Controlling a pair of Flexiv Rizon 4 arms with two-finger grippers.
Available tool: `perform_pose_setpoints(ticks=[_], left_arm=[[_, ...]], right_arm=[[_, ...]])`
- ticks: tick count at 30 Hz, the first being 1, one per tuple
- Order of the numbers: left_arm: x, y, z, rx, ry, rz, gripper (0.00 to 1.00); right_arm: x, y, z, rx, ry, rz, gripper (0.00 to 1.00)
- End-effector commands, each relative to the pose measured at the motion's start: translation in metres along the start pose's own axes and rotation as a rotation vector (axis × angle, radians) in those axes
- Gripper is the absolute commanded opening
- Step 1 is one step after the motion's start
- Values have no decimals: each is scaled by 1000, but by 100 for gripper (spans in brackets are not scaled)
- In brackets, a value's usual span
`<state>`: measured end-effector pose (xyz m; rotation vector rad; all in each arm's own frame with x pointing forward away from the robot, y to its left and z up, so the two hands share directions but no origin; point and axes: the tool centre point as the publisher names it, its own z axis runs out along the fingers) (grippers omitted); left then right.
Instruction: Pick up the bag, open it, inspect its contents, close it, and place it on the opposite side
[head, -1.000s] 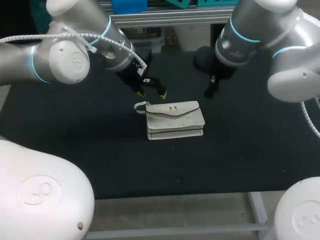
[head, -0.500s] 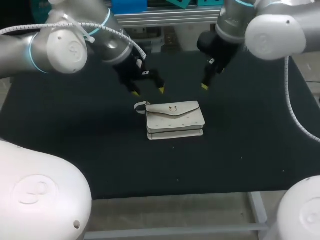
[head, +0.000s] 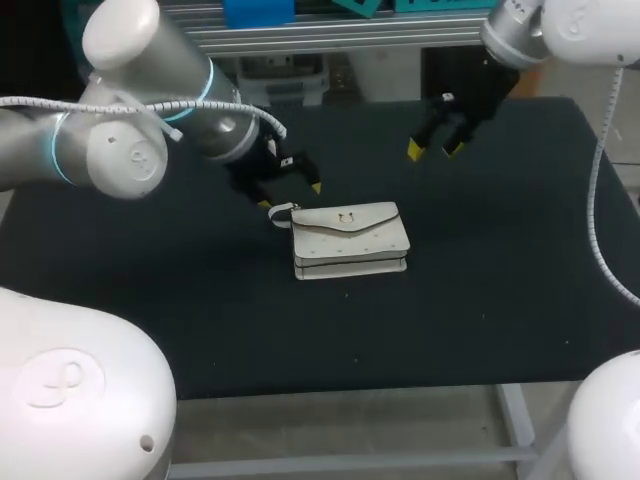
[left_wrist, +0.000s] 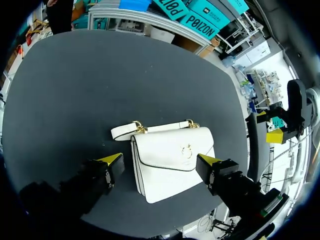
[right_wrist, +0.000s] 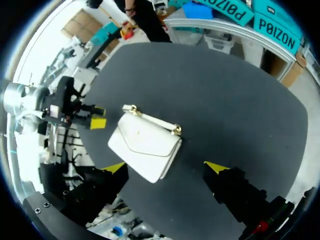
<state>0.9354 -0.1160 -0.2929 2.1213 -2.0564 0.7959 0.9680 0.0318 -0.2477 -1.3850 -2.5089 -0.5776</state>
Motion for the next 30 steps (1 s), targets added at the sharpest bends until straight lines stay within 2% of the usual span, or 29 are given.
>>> perform_pose_setpoints(ticks=[1,5,7,8,10,15,19,23,25,30], left_arm=[[1,3,-3,15,-6,-1,100],[1,3,-3,15,-6,-1,100],[1,3,-3,15,-6,-1,100],[-1,6,1,-12,7,-49,100],[-4,14,4,-70,40,-117,100],[-6,32,9,-137,67,-234,100],[-8,37,14,-149,78,-297,100],[-12,39,22,-175,132,-311,100],[-13,38,28,-190,164,-316,100],[-13,35,36,-224,232,-339,100]], right_arm=[[-1,-10,0,-75,4,-5,100],[-1,-10,0,-75,4,-5,100],[9,-10,10,-48,77,47,100],[13,-12,13,-60,92,66,100],[18,-19,18,-18,142,137,100],[19,-29,22,18,269,291,100],[19,-34,26,22,280,379,100],[19,-40,40,70,291,471,100],[17,-41,45,88,333,503,100],[14,-42,49,53,325,565,100]])
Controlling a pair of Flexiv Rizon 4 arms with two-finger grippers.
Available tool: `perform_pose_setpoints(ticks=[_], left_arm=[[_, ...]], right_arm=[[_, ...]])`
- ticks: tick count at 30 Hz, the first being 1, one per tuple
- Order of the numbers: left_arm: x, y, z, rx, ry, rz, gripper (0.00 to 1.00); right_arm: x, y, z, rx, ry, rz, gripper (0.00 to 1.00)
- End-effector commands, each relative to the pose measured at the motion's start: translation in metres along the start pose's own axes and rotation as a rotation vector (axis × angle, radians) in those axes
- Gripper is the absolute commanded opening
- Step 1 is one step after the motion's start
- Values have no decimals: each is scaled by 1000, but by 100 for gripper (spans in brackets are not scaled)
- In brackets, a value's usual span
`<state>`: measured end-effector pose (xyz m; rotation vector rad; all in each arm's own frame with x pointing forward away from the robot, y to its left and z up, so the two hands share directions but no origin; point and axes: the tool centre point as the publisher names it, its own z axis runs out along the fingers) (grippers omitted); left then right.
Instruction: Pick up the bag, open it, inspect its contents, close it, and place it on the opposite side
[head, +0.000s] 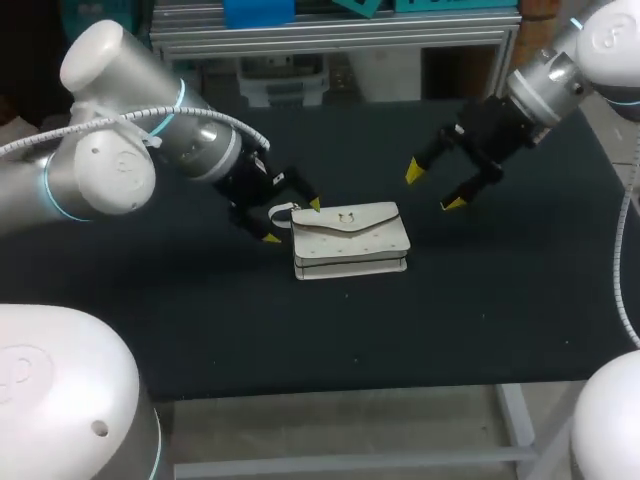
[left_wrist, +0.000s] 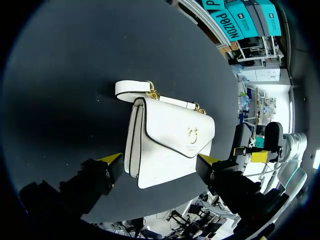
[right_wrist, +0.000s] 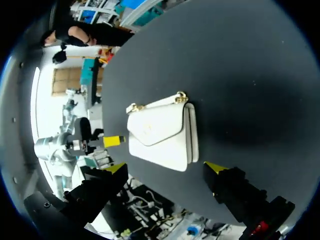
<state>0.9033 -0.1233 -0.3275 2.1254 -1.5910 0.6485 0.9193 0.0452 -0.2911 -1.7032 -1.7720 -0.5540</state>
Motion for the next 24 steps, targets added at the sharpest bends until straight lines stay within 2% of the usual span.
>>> perform_pose_setpoints(ticks=[1,12,17,23,24], left_arm=[[-6,-11,10,-31,76,-12,100],[-6,-11,10,-31,76,-12,100],[-13,-12,15,-84,143,-73,100],[-15,-13,20,-115,188,-88,100],[-15,-14,22,-118,203,-90,98]], right_arm=[[-4,6,3,-13,-7,10,100],[-4,6,3,-13,-7,10,100],[-12,14,27,-16,107,132,100],[-10,19,44,-31,130,193,100],[-9,20,46,-30,137,195,98]])
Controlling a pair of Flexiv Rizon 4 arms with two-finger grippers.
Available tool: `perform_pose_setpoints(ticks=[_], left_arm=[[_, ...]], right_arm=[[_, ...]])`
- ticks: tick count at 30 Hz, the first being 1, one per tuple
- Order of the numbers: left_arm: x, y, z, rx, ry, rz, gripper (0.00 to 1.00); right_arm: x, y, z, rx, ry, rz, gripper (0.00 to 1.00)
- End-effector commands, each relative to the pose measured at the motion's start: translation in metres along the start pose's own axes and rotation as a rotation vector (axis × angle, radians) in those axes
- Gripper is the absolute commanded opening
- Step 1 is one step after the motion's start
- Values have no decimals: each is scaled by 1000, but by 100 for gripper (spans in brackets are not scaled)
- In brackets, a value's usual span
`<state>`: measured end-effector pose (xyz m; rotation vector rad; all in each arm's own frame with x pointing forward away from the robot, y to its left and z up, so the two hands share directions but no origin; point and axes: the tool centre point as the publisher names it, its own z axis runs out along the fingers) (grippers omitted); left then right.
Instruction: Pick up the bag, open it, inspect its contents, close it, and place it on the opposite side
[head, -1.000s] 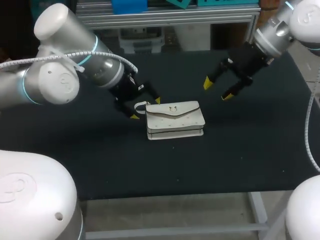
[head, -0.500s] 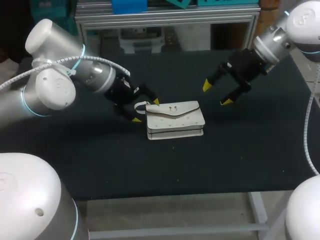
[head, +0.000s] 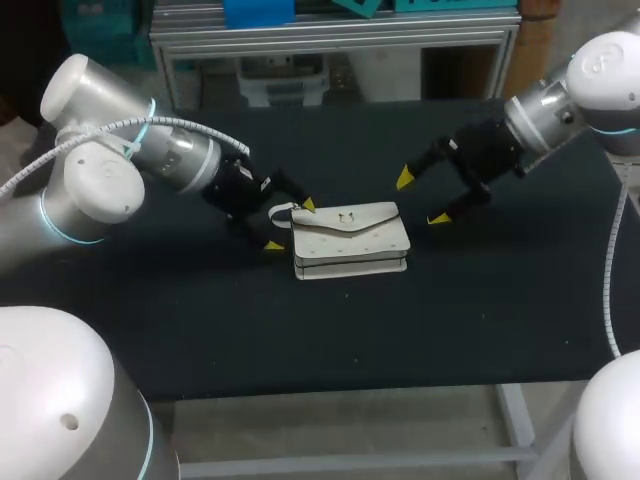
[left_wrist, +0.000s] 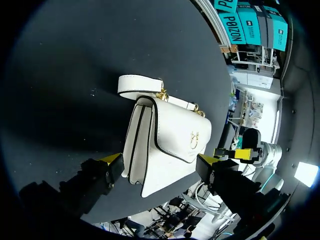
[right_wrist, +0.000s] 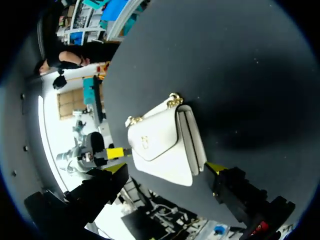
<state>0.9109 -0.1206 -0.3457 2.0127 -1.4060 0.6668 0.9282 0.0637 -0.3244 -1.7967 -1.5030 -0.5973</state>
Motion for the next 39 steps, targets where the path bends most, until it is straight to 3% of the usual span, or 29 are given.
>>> perform_pose_setpoints(ticks=[1,4,6,7,17,27,30,32,35,36,37,39], left_arm=[[-5,-7,8,-34,57,13,91],[-3,-8,12,-46,79,35,75],[-1,-9,14,-49,92,43,54],[0,-9,15,-57,99,53,51],[7,-14,27,-82,93,69,47],[5,-22,35,-102,116,58,44],[5,-24,37,-105,116,54,27],[4,-26,39,-103,114,50,2],[2,-28,40,-106,117,46,0],[1,-29,41,-107,119,45,0],[1,-29,41,-107,120,46,0],[0,-30,42,-109,121,44,0]], right_arm=[[0,6,13,4,9,7,98],[0,7,18,1,36,13,90],[-1,8,21,0,56,28,81],[-2,8,23,-8,51,36,80],[-16,17,37,-23,91,42,78],[-10,30,54,-14,126,48,46],[-13,31,59,-11,127,54,40],[-15,32,61,-9,129,57,37],[-20,32,65,-7,131,57,31],[-20,32,65,-5,134,55,23],[-21,32,66,-7,134,51,2],[-21,32,66,-10,137,41,0]])
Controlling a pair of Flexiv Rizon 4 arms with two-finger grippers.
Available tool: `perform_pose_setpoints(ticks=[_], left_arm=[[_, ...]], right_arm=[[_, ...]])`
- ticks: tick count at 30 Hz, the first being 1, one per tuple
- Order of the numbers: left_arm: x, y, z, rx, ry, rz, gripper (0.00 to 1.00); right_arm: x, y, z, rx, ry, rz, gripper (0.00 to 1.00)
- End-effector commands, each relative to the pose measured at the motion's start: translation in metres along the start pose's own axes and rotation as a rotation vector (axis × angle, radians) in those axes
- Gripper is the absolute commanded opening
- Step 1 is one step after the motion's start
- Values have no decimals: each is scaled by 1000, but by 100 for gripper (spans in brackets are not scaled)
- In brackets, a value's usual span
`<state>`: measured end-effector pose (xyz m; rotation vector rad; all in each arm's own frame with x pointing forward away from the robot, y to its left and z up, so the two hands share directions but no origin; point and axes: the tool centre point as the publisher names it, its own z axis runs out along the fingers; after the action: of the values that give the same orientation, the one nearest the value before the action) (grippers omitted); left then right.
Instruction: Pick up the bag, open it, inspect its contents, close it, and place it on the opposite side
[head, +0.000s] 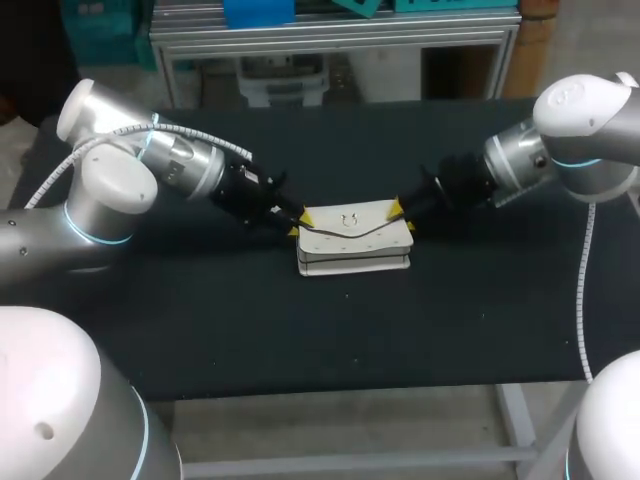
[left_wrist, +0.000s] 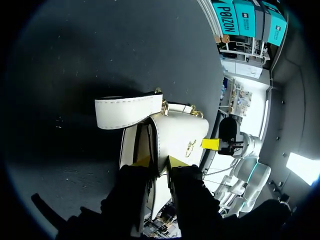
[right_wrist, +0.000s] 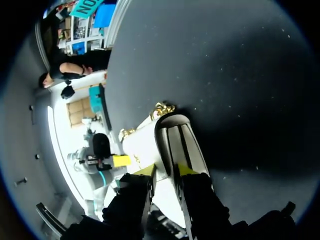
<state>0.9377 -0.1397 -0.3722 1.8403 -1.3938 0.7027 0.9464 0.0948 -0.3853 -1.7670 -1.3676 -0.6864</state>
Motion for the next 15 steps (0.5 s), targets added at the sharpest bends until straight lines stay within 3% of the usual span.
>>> perform_pose_setpoints(ticks=[1,3,4,5,7,8,10,13,15], left_arm=[[-4,-5,7,-6,7,-1,0],[-6,-3,5,1,4,8,0],[-6,-2,3,5,4,9,28],[-7,0,2,11,6,14,45],[-7,3,-1,18,10,20,61],[-6,4,-2,22,15,24,56],[-4,6,-3,24,21,29,39],[0,8,1,13,14,41,7],[1,7,6,16,1,39,15]], right_arm=[[-2,2,5,3,11,-15,0],[-2,1,4,0,16,-21,0],[-3,1,3,-3,21,-26,0],[-3,0,1,-6,23,-30,0],[-2,0,-2,-17,28,-36,27],[-2,0,-4,-21,29,-39,38],[-1,0,-5,-26,31,-45,47],[2,0,-4,-31,34,-50,47],[3,1,-2,-32,40,-51,49]])
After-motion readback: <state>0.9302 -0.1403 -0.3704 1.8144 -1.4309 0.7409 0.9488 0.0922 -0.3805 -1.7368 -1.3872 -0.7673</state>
